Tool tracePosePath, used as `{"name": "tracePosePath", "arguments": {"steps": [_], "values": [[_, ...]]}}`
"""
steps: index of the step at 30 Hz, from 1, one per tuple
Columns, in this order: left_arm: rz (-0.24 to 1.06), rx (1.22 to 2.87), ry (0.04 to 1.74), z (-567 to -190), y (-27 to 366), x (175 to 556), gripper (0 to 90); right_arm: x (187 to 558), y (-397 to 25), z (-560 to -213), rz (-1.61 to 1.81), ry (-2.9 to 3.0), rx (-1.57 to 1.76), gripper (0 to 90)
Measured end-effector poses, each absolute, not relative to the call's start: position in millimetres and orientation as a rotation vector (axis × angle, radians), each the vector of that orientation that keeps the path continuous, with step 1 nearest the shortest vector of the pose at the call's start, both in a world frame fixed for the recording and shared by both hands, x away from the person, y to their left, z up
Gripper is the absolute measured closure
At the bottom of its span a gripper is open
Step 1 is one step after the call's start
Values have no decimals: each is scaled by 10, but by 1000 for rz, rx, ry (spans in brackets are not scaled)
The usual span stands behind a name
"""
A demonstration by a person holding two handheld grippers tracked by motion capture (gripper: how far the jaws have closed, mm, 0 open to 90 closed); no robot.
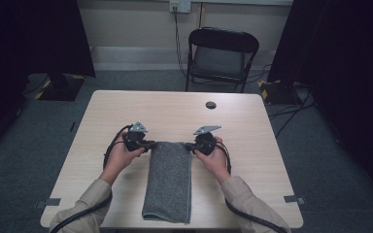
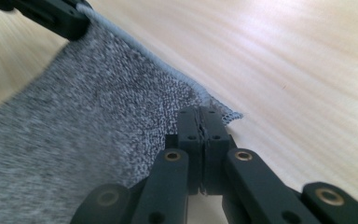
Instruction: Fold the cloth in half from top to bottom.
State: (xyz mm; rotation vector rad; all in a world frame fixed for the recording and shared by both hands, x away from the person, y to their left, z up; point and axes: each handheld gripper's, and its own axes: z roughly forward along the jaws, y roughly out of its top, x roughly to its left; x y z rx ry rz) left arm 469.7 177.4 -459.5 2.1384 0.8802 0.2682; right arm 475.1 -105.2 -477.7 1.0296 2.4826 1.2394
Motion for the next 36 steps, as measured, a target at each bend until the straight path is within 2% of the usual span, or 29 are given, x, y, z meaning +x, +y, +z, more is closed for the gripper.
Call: {"name": "tracePosePath", "arguments": {"steps": [12,25,36], "values": [[315,2101,786,-4157,1631,4786,873,4811,-1240,-4365,1345,2381,1002,891],[304,2117,756,-4152,1707,4475,872,4428,-1376,-4313,1392,2390,955,889],[255,2177,746,-4349,1715,4273,872,4190,-1383,-4470,1395,2429,928,888]]}}
